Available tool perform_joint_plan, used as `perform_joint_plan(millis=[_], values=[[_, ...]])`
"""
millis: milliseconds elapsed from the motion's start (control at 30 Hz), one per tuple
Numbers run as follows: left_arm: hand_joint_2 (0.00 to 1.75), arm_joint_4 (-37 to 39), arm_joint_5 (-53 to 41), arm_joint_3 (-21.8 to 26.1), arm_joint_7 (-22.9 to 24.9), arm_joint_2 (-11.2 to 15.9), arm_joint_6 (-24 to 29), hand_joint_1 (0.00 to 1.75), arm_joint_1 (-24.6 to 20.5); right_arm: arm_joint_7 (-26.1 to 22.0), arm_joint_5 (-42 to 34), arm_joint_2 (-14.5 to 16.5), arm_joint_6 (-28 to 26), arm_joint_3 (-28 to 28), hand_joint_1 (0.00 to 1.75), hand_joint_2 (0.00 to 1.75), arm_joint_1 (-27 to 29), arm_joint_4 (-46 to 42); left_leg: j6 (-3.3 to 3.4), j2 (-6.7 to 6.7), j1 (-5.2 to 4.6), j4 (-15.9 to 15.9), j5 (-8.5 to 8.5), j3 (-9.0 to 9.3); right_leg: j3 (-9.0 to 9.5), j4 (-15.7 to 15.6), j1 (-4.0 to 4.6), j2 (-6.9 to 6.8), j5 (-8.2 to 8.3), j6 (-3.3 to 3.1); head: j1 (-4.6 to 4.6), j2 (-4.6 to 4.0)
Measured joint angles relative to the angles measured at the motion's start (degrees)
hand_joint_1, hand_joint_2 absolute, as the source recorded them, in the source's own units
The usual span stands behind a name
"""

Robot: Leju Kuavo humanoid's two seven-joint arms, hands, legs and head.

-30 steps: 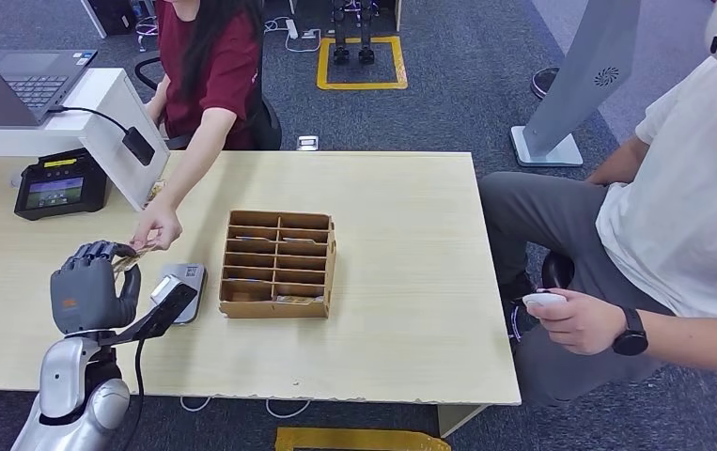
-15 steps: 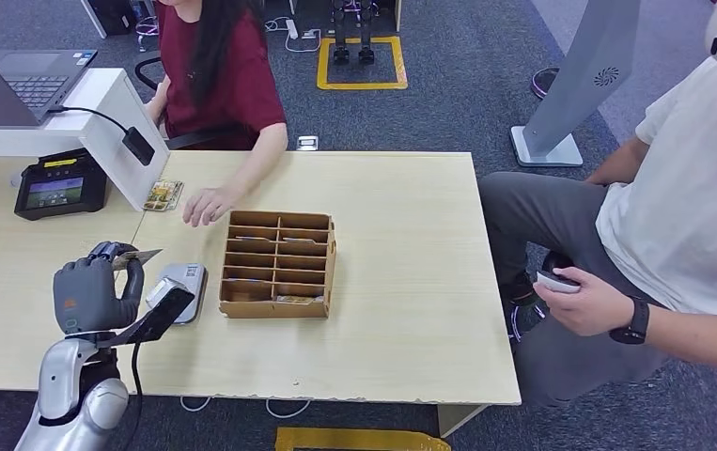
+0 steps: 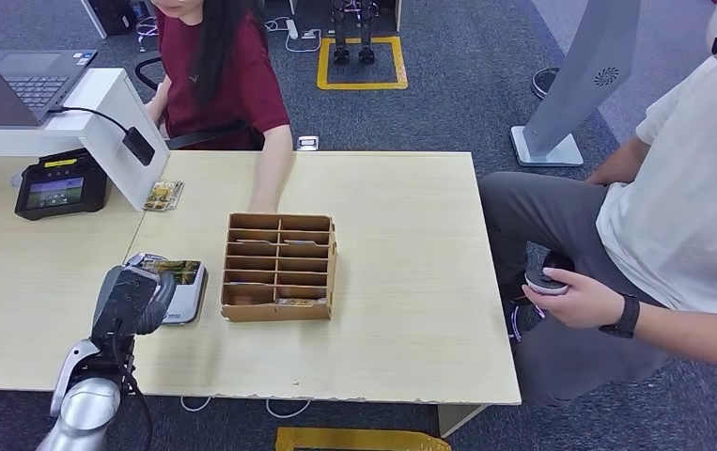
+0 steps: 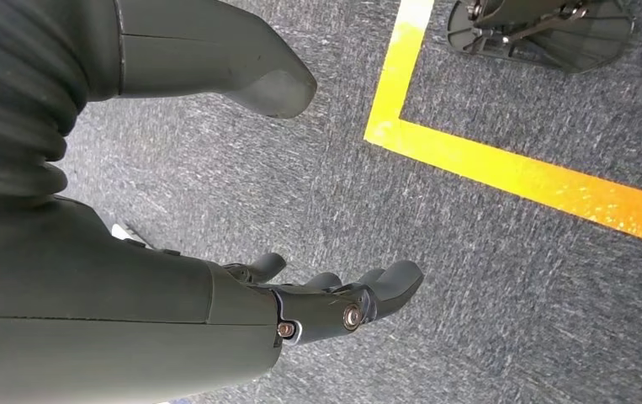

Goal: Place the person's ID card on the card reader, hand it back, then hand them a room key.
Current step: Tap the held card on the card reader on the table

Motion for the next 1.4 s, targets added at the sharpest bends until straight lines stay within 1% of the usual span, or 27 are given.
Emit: perform_joint_plan(millis=[100,300,500,633,767,967,1100,1400], values=[[1.75,0.0,2.1,0.2,1.2,-0.4,-1.2,1.75,0.0,0.1,0.0,0.0,-0.3,0.0,0.00,1.75,0.0,0.0,0.00,0.00,0.00,0.0,0.00,0.00,0.00,0.0,0.00,0.00,0.00,0.00,-0.01,0.00],[1.75,0.0,4.4,0.4,3.6,-0.7,-1.3,1.75,0.0,0.0,-0.4,0.0,-0.7,0.1,0.00,1.75,-0.2,0.2,0.00,0.00,0.00,0.0,0.00,0.00,0.00,0.0,0.00,0.00,0.00,0.00,-0.02,0.00],[1.75,0.0,4.5,0.4,3.9,-1.0,-1.3,1.75,0.0,0.0,-0.4,0.0,-0.8,0.2,0.00,1.75,-0.4,0.5,0.00,0.00,0.00,0.0,0.00,0.00,0.00,0.0,0.00,0.00,0.00,0.00,0.00,0.00],[1.75,0.2,4.4,0.3,5.7,-1.3,-0.9,1.75,-0.2,0.0,-0.5,0.0,-0.9,0.3,0.00,1.75,-0.7,0.7,0.00,0.00,0.00,0.0,0.00,0.02,-0.01,0.0,0.00,0.00,0.00,0.00,-0.01,0.00],[1.75,1.1,4.9,0.3,6.5,-2.4,1.2,1.75,-1.2,0.0,-0.7,0.0,-1.3,0.9,0.00,1.75,-1.2,1.0,0.00,0.00,0.00,0.0,0.00,0.02,-0.01,0.0,0.00,0.00,0.00,0.00,0.00,0.00],[1.75,4.9,6.6,0.3,6.9,-3.4,5.0,1.75,-4.5,-0.1,-1.2,0.0,-1.6,2.1,0.00,1.75,-2.0,1.9,0.01,0.00,0.00,0.0,0.01,0.03,0.00,0.0,0.00,0.01,0.03,0.01,-0.02,0.00],[1.75,7.6,6.8,0.3,6.9,-3.5,5.6,1.75,-6.0,-0.1,-1.6,0.0,-1.8,2.9,0.00,1.75,-2.5,2.5,0.01,0.01,0.00,0.0,0.02,0.04,-0.01,0.0,0.01,0.02,0.03,0.00,-0.04,0.00],[1.75,10.0,6.3,0.3,7.0,-3.4,6.8,1.75,-6.5,0.1,-2.4,-0.2,-2.1,4.2,0.00,1.75,-2.7,3.0,0.01,0.04,0.00,0.0,0.01,0.03,-0.01,0.0,0.00,0.03,0.03,0.01,-0.04,0.00]])
